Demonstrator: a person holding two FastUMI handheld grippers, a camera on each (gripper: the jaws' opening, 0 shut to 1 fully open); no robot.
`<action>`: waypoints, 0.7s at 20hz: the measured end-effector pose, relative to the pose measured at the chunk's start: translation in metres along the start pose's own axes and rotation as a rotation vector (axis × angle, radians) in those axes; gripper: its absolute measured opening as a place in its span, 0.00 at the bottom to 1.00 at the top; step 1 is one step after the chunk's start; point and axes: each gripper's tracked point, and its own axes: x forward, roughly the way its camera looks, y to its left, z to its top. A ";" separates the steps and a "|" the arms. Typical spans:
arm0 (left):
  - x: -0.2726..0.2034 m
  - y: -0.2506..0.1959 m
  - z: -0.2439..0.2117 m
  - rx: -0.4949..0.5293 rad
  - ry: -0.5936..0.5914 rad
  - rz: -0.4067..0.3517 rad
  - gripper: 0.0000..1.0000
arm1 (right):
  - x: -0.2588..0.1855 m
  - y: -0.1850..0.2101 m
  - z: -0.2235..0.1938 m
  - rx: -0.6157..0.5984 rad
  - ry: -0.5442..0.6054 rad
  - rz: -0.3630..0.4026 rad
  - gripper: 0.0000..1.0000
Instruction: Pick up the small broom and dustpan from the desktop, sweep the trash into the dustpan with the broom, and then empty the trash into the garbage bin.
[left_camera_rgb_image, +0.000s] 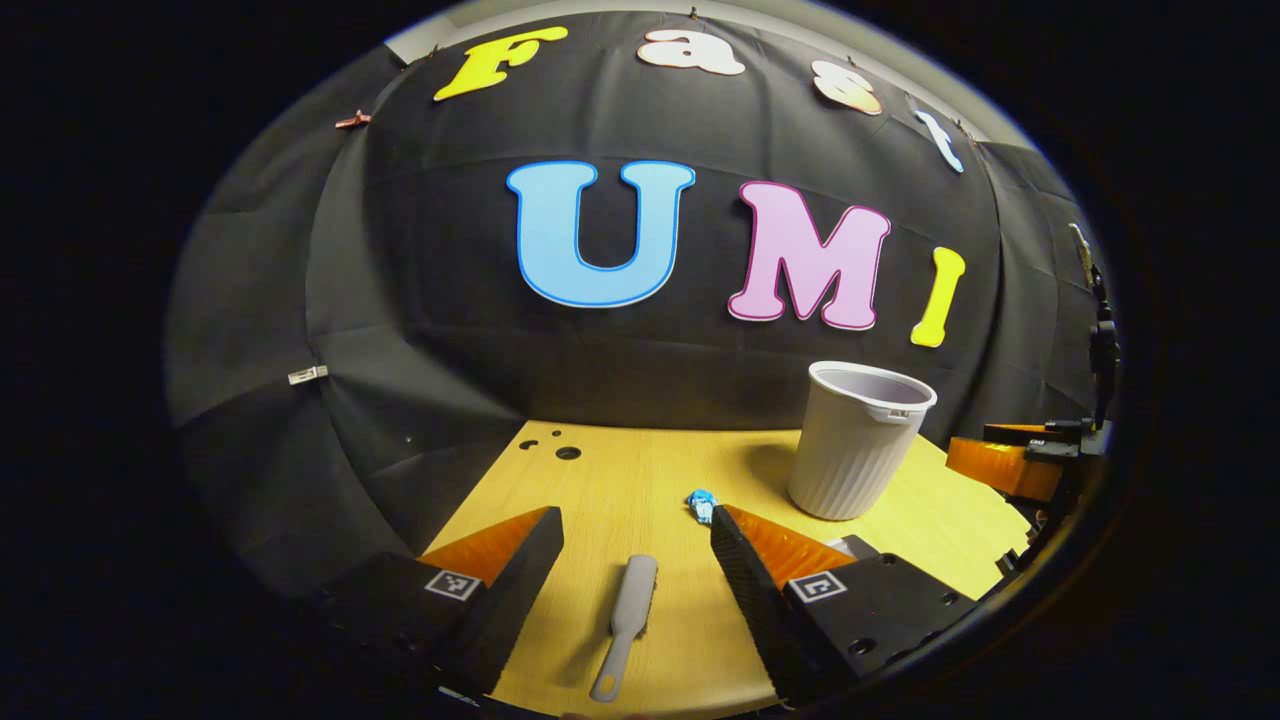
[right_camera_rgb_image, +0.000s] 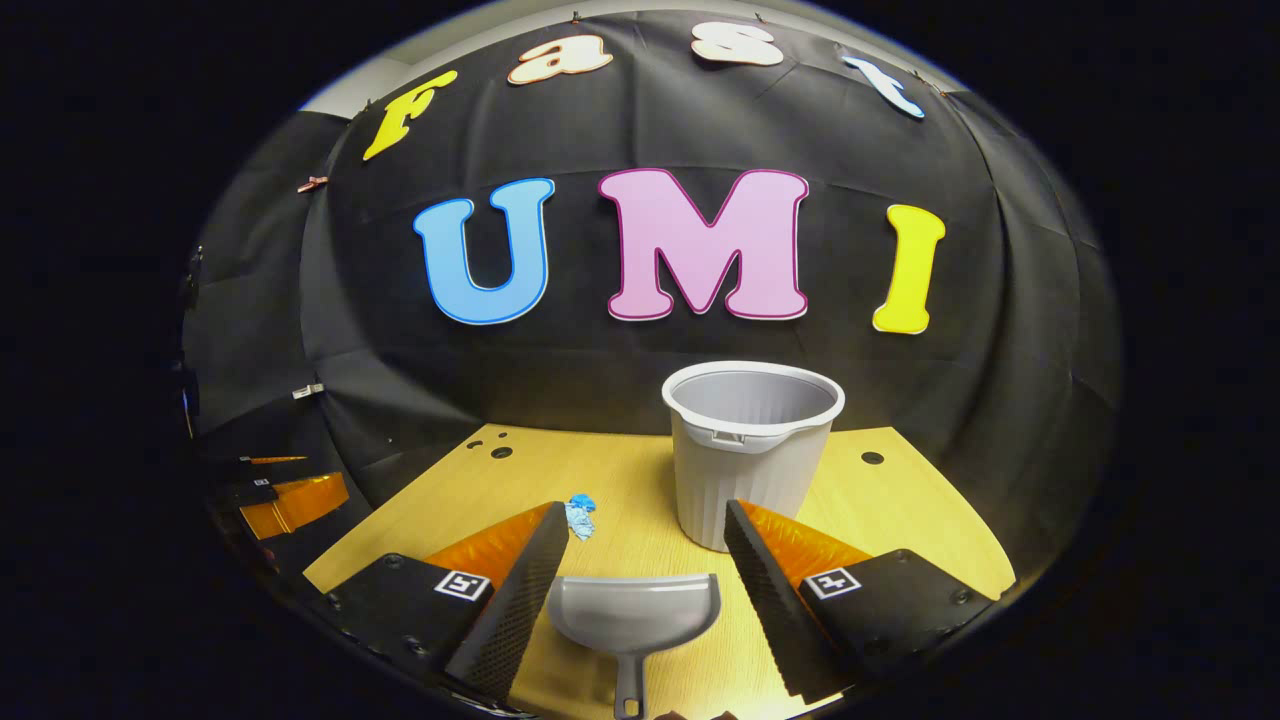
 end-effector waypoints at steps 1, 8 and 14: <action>0.002 0.000 -0.005 0.001 0.016 -0.003 0.96 | 0.000 -0.002 -0.003 0.001 0.007 -0.001 0.98; 0.026 0.012 -0.066 0.017 0.193 -0.012 0.96 | 0.001 -0.017 -0.017 -0.007 0.047 -0.027 0.98; 0.052 0.020 -0.135 0.029 0.384 -0.039 0.96 | -0.009 -0.032 -0.032 -0.007 0.109 -0.051 0.98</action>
